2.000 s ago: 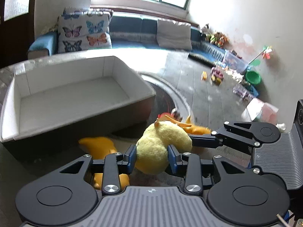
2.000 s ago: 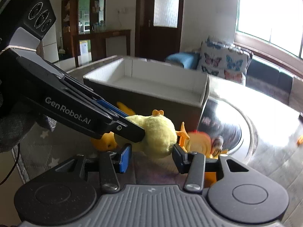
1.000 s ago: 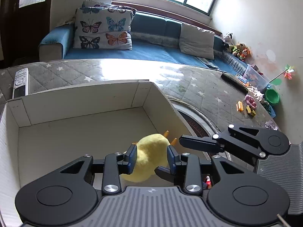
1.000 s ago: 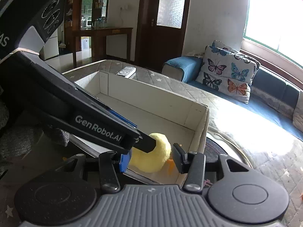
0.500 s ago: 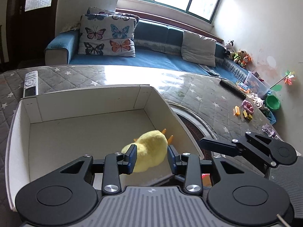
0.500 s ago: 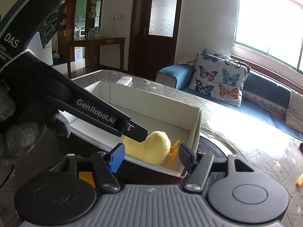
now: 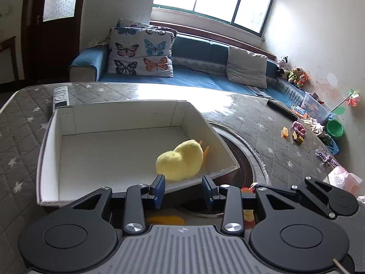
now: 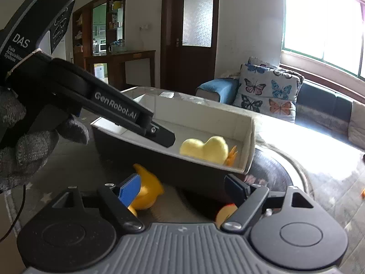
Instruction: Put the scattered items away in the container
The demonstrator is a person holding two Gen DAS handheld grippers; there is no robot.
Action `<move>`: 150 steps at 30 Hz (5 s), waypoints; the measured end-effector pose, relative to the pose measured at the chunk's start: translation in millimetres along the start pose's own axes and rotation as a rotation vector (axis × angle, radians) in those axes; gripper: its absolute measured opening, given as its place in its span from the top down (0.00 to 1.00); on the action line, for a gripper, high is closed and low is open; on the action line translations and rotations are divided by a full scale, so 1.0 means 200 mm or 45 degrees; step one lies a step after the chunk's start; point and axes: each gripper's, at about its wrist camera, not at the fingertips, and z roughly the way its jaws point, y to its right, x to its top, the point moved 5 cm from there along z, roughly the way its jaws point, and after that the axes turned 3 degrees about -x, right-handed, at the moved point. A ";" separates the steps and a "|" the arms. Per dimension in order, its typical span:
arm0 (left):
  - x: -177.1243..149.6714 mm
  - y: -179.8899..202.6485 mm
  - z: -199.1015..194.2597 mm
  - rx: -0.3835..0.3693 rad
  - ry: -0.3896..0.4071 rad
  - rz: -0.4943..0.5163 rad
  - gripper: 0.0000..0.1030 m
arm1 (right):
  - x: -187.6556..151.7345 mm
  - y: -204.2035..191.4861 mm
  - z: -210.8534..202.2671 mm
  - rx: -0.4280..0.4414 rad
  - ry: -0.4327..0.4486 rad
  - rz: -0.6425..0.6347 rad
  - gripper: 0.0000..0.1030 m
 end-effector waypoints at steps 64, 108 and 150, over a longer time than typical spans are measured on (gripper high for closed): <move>-0.22 -0.18 0.17 0.009 -0.215 -0.506 0.61 | -0.22 -0.33 0.09 0.203 -0.220 -0.071 0.55; 0.30 -0.60 0.43 0.045 -0.062 -0.694 0.62 | 0.32 -0.18 0.67 0.270 -0.170 -0.240 0.55; 0.19 -0.32 0.16 0.068 0.017 -0.452 0.63 | 0.20 -0.04 0.33 0.086 -0.073 -0.079 0.39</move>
